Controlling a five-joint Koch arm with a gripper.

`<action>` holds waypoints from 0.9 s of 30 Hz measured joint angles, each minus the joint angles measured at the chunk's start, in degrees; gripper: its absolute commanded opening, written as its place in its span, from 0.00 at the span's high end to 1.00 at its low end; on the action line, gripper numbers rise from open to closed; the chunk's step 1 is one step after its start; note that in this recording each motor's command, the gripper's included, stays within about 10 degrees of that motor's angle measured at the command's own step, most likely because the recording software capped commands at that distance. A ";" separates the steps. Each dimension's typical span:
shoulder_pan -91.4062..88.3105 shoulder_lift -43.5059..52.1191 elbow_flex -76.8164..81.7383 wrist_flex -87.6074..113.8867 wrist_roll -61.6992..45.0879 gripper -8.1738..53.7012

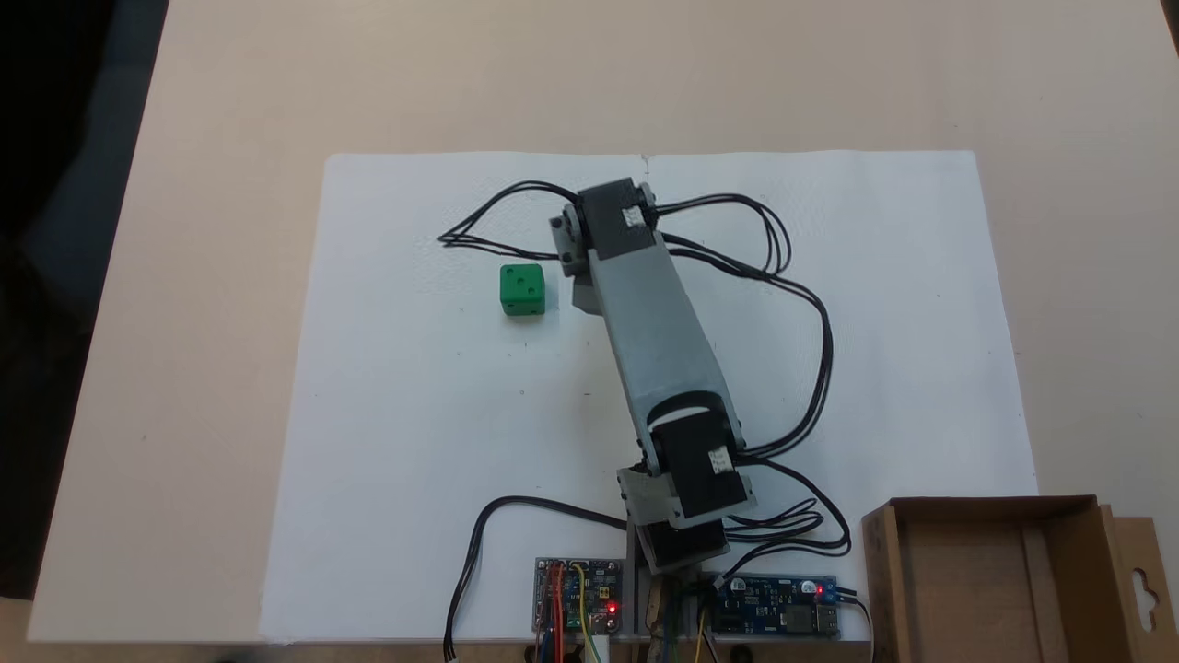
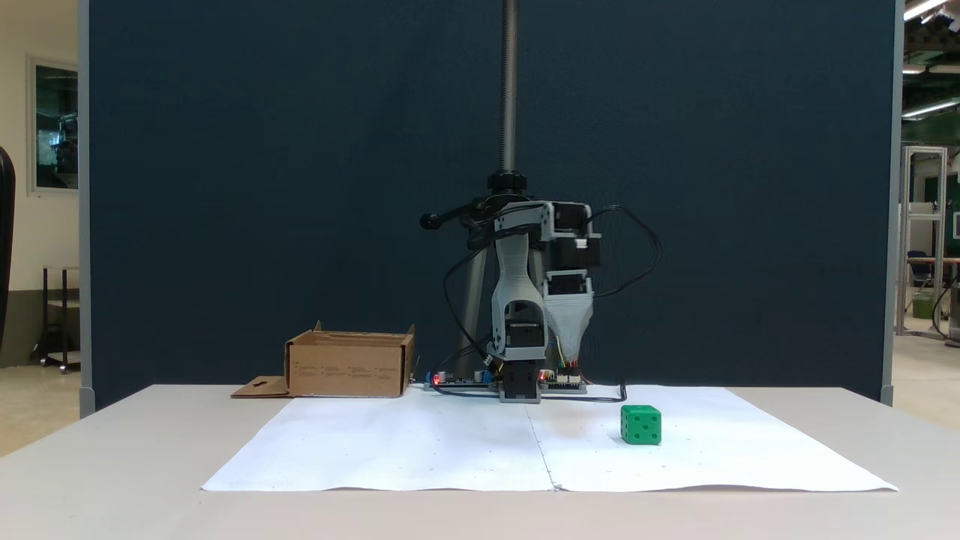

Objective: Grasp a green dice and put it in the bin.

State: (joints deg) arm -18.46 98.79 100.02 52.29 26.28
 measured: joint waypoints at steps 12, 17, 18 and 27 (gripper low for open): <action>-9.76 -7.73 -5.45 0.00 4.75 0.19; -10.90 -11.43 -5.62 -1.14 6.33 0.19; -11.25 -12.13 -5.54 -1.49 6.59 0.19; -15.47 -16.61 -5.62 -4.13 8.96 0.20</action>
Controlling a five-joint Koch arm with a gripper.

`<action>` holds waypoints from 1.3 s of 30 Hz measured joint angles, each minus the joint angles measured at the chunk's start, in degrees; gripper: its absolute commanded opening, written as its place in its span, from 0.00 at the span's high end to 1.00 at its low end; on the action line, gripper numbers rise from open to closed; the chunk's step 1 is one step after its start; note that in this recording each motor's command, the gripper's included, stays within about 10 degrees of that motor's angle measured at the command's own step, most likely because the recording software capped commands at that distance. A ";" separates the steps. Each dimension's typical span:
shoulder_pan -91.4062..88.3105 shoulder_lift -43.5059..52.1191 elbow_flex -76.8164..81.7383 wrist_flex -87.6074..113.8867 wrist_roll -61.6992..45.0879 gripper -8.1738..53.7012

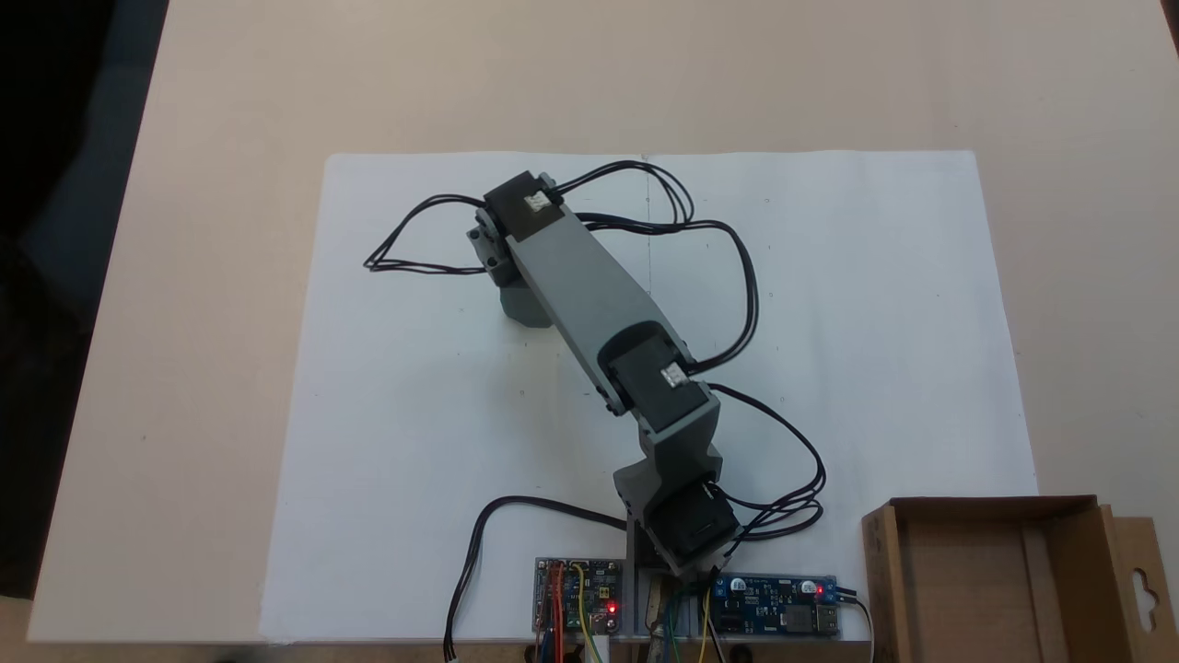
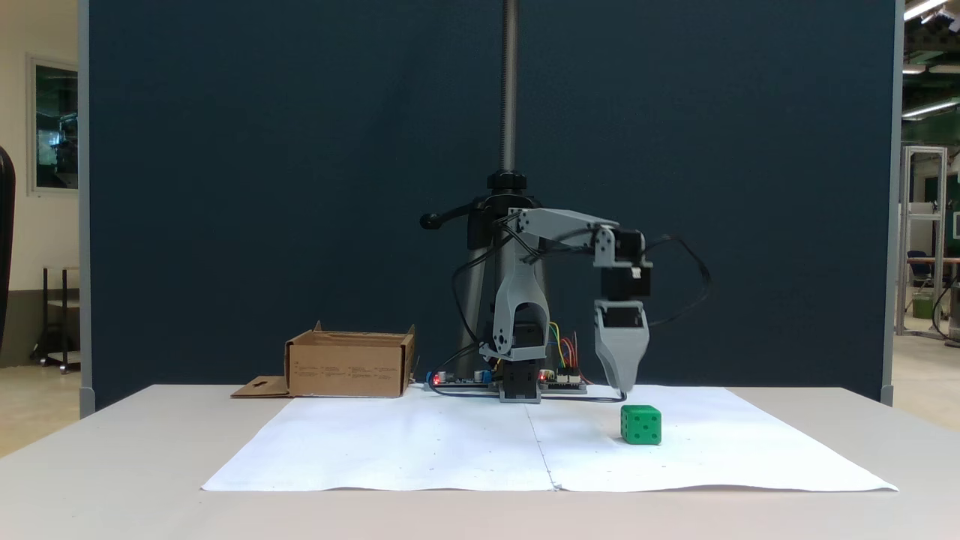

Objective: Grasp a green dice and put it in the bin.

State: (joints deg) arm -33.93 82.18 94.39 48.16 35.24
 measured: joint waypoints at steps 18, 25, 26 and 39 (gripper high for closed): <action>-0.79 -5.01 -2.46 -3.96 1.49 0.20; -0.88 -6.86 -2.46 -4.22 1.76 0.20; -0.79 -7.21 -2.55 -4.48 1.76 0.20; -1.67 -10.72 -2.55 -7.12 1.76 0.20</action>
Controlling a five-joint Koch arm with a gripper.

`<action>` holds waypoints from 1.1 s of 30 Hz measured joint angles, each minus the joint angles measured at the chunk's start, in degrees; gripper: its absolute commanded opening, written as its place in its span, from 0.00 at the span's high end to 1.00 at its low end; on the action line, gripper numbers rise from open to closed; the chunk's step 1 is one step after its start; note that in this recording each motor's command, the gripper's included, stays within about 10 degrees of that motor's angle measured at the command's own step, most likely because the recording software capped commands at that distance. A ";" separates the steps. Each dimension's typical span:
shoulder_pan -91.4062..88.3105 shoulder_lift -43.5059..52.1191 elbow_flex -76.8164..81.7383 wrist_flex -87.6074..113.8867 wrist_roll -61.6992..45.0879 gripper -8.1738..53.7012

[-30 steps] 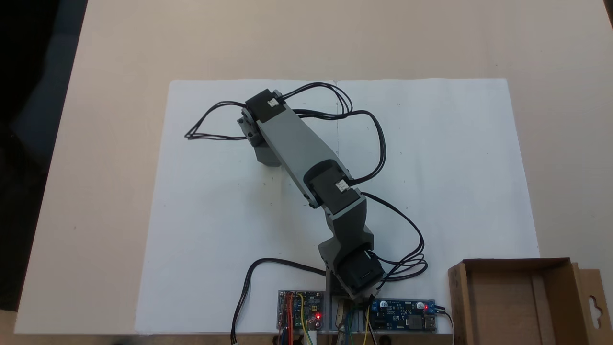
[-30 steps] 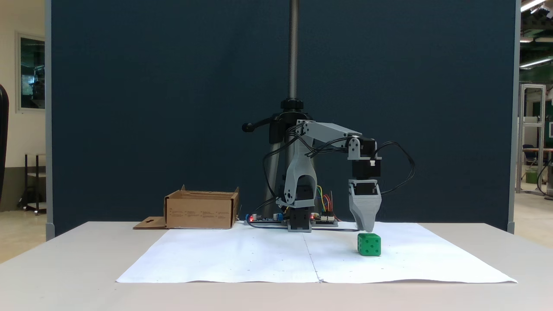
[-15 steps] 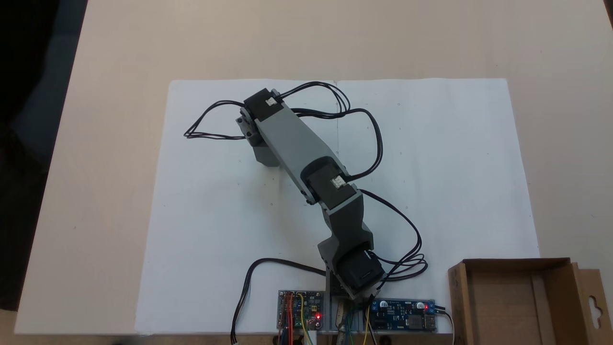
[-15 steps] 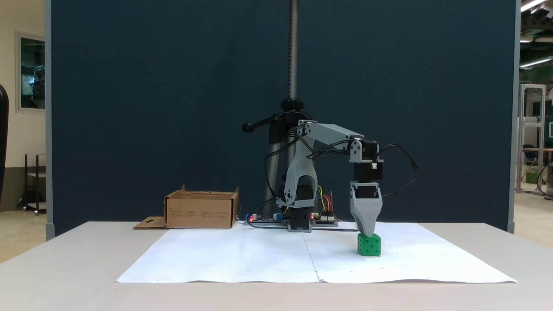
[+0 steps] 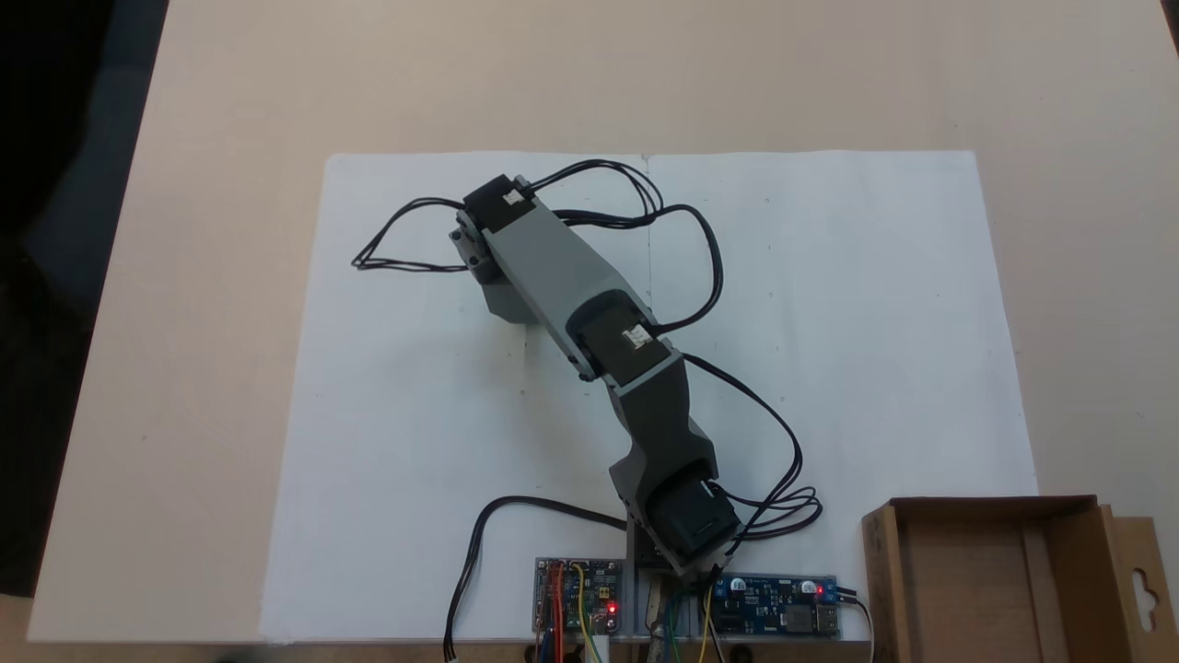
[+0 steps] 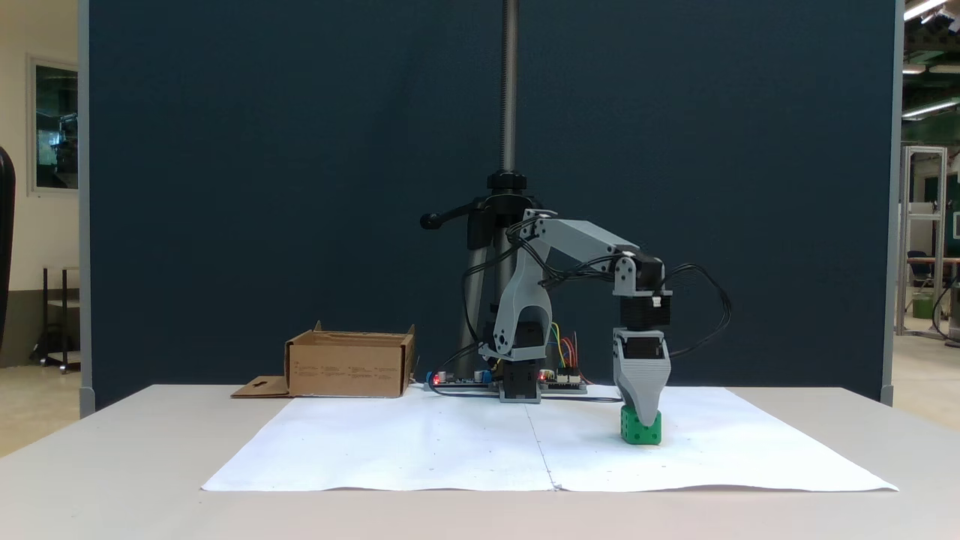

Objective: Grasp a green dice and put it in the bin.

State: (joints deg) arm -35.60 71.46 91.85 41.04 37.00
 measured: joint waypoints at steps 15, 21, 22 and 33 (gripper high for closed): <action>-0.44 -2.11 0.00 -0.88 0.00 0.20; -0.35 -2.11 0.00 -0.88 0.00 0.20; -0.35 -2.11 0.00 -0.88 0.00 0.20; -0.35 -3.25 0.00 -0.97 0.09 0.23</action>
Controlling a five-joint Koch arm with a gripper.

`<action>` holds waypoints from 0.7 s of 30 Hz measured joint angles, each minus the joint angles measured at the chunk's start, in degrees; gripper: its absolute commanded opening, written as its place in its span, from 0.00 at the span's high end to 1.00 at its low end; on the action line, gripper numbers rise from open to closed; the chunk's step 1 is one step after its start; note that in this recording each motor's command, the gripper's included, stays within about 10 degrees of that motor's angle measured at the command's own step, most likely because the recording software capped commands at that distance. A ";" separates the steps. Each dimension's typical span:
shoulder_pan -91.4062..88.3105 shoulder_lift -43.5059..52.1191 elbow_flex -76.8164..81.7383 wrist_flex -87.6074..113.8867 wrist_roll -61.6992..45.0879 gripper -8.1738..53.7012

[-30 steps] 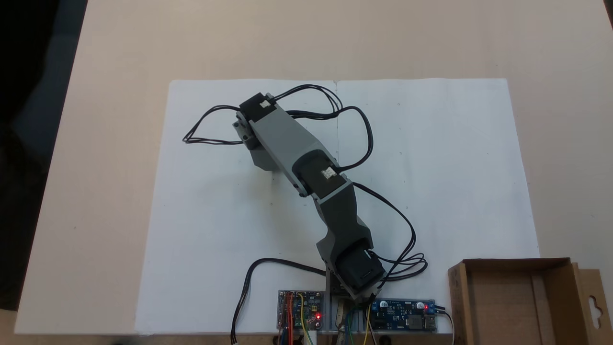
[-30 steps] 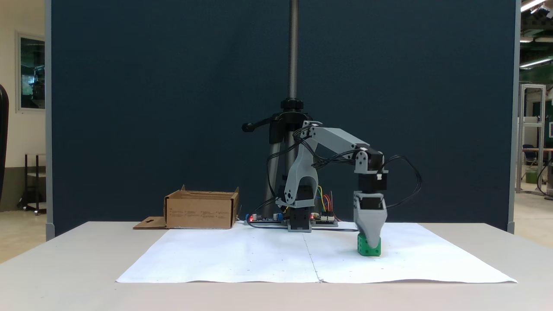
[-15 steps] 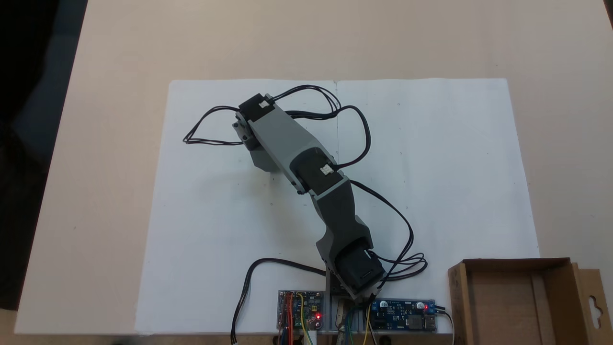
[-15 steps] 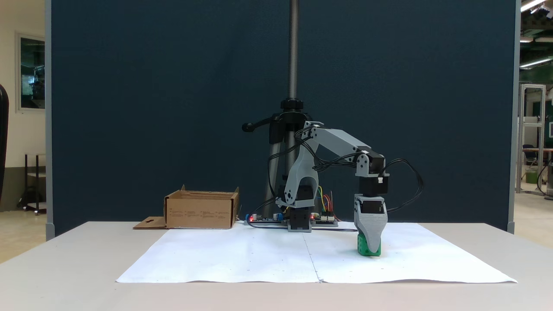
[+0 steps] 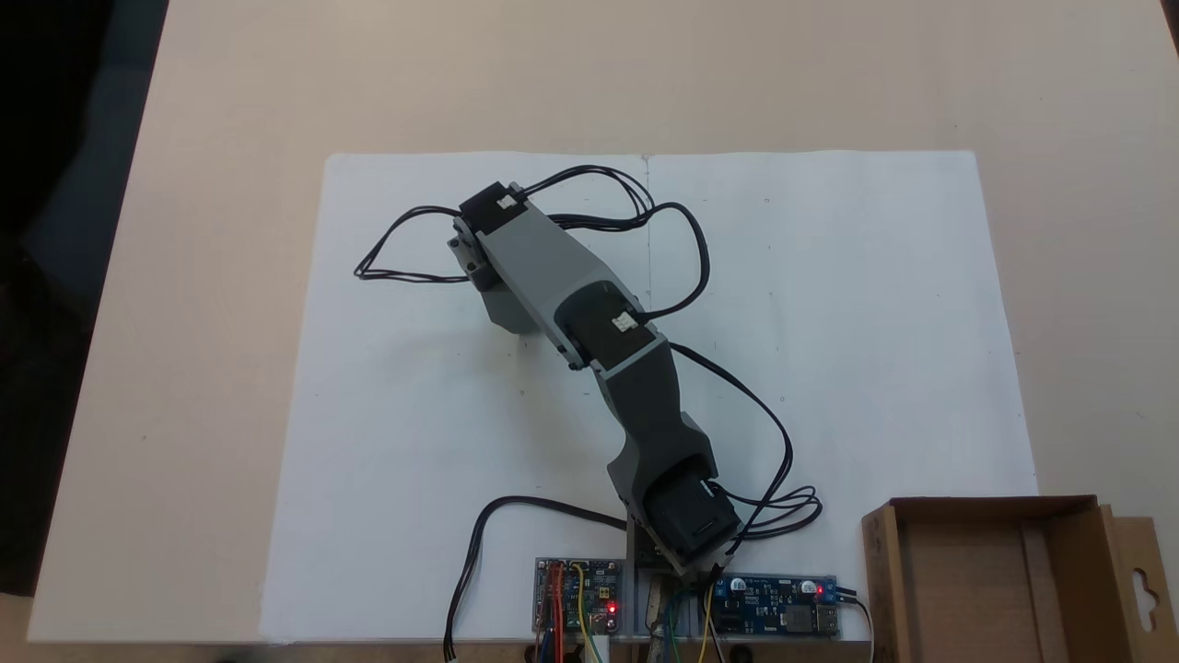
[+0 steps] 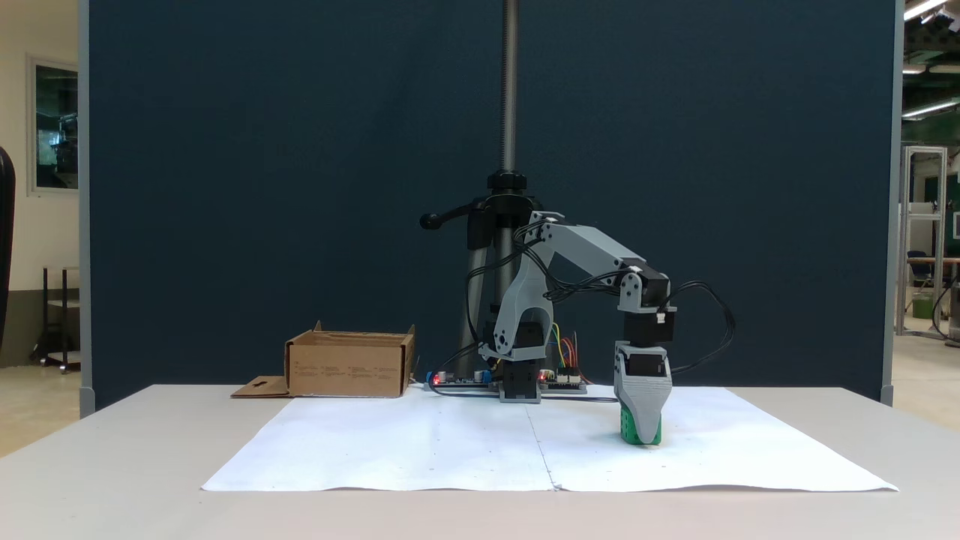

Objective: Grasp a green dice and put it in the bin.

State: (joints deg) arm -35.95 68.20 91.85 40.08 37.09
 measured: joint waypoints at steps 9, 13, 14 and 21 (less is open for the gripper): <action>0.00 -0.97 0.00 -0.70 0.00 0.23; 0.18 -0.97 0.00 -1.23 0.00 0.24; 0.44 -0.97 0.00 -1.41 0.00 0.24; 0.53 -0.97 0.00 -1.58 0.00 0.31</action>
State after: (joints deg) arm -35.42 67.24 91.85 38.50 37.09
